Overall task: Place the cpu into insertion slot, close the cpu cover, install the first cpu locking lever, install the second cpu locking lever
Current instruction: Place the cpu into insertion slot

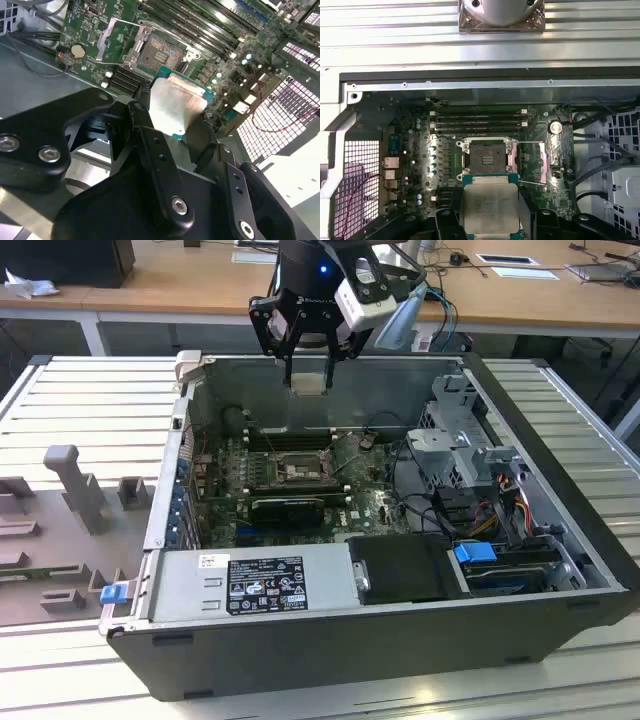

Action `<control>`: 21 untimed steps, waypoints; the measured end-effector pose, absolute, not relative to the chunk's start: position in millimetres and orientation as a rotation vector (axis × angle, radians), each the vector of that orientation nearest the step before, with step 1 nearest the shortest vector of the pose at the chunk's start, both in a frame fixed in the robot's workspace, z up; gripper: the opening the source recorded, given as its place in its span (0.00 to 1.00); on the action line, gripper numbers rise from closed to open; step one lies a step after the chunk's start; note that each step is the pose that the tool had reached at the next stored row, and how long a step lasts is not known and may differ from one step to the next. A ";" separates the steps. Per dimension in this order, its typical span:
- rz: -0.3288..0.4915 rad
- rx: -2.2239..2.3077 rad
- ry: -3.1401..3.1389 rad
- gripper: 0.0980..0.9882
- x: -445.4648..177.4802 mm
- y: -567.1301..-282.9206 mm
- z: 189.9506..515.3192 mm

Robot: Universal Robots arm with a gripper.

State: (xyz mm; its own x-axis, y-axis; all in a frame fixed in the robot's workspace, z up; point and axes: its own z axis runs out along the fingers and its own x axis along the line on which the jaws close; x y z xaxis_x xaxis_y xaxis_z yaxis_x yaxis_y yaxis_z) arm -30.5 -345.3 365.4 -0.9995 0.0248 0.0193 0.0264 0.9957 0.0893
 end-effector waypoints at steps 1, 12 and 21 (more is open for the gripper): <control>-0.140 -0.041 -3.120 0.48 -30.5 -345.3 365.4; -0.141 -0.096 -3.120 0.48 -30.6 -345.3 364.1; -0.140 -0.108 -3.120 0.48 -30.5 -345.4 363.0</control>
